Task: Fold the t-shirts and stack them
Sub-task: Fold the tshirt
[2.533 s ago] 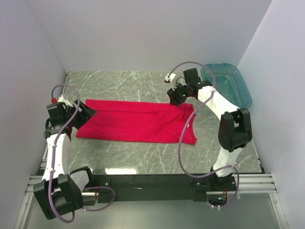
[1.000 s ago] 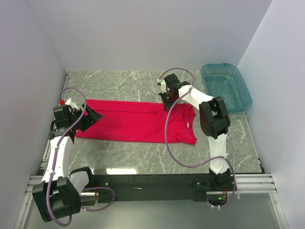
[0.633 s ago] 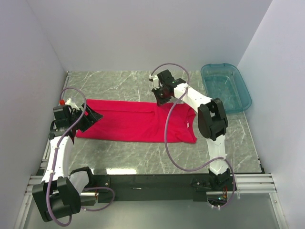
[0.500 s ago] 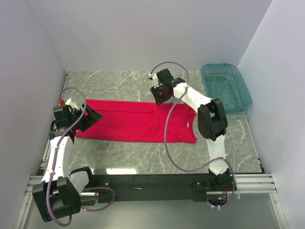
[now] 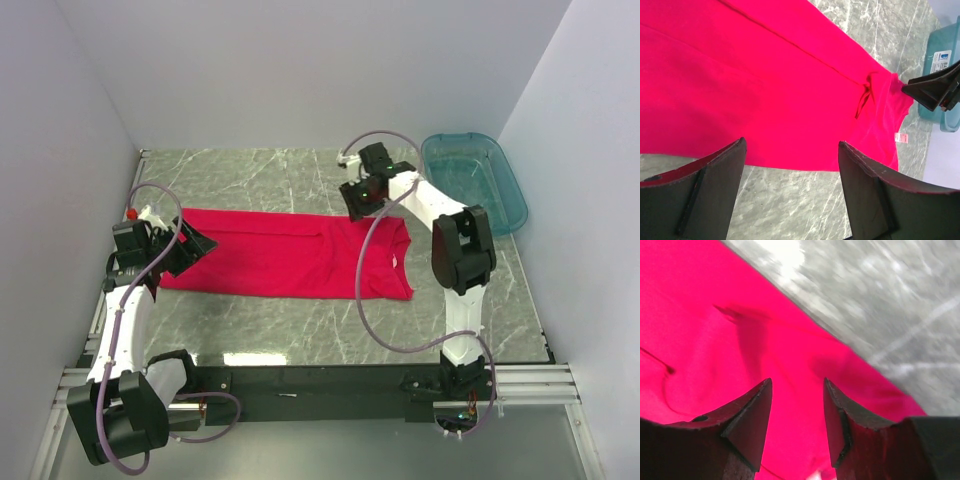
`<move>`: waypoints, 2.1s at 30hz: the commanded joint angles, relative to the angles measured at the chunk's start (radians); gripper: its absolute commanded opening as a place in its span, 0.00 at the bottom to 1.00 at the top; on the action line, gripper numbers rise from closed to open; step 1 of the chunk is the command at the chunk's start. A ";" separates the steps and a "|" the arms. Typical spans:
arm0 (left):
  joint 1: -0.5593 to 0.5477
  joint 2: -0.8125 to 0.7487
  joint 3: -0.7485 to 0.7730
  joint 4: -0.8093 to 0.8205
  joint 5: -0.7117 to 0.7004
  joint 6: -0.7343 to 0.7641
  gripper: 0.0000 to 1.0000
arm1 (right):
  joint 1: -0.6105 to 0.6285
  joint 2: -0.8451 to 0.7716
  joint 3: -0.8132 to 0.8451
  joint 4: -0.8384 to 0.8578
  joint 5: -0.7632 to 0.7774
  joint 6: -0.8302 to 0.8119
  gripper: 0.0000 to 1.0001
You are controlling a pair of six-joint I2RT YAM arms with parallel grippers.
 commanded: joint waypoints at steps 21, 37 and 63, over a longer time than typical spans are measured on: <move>-0.016 -0.002 -0.005 0.042 0.033 0.028 0.79 | -0.111 0.168 0.170 -0.117 -0.183 -0.077 0.43; -0.016 -0.004 -0.005 0.040 0.031 0.030 0.79 | -0.120 0.127 0.178 -0.088 -0.115 -0.082 0.10; -0.017 0.002 -0.007 0.043 0.036 0.028 0.79 | -0.132 0.076 0.138 -0.035 -0.022 -0.077 0.02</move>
